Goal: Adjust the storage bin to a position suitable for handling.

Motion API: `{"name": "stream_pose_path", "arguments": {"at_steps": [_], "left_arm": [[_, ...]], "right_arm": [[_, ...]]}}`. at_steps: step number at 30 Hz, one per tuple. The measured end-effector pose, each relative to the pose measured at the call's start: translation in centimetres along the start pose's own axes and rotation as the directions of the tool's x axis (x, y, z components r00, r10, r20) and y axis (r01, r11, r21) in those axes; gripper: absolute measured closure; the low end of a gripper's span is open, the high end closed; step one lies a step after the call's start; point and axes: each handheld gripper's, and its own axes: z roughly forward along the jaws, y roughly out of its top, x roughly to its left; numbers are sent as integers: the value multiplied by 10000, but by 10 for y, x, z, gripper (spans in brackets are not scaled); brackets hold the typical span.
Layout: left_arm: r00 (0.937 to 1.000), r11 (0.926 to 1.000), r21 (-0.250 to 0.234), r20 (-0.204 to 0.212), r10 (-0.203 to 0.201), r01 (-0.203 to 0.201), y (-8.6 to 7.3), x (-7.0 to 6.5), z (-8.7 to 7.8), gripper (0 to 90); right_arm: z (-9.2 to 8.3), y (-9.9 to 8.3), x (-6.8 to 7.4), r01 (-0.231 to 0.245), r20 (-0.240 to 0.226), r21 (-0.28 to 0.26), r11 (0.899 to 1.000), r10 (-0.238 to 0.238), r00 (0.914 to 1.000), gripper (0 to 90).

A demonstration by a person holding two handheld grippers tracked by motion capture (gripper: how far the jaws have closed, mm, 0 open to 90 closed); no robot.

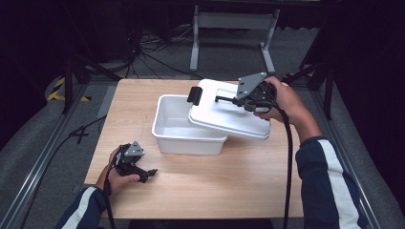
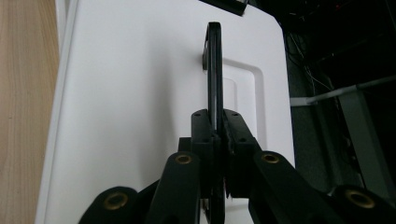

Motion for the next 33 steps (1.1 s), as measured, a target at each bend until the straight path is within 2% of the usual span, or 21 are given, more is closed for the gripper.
{"name": "stream_pose_path", "arguments": {"at_steps": [10,11,13,22,28,33], "left_arm": [[10000,10000,0,0,10,-10,0,0,0,4],[10000,10000,-2,-1,6,-6,0,0,0,4],[10000,10000,-2,-4,9,-9,0,0,0,4],[10000,10000,22,-6,36,-36,0,0,0,4],[10000,10000,21,-5,33,-33,0,0,0,4],[10000,10000,21,-6,33,-33,0,0,0,4]], "right_arm": [[-18,-33,-2,-423,271,50,9991,422,9987,851],[-22,-42,-2,-565,375,105,9983,561,9977,851],[-24,-45,-2,-632,362,105,9979,628,9974,851],[-41,-82,-3,-1233,887,248,9921,1206,9887,851],[-45,-106,-2,-1673,954,297,9855,1639,9819,851],[-37,-119,-1,-1867,865,406,9816,1827,9793,850]]}}
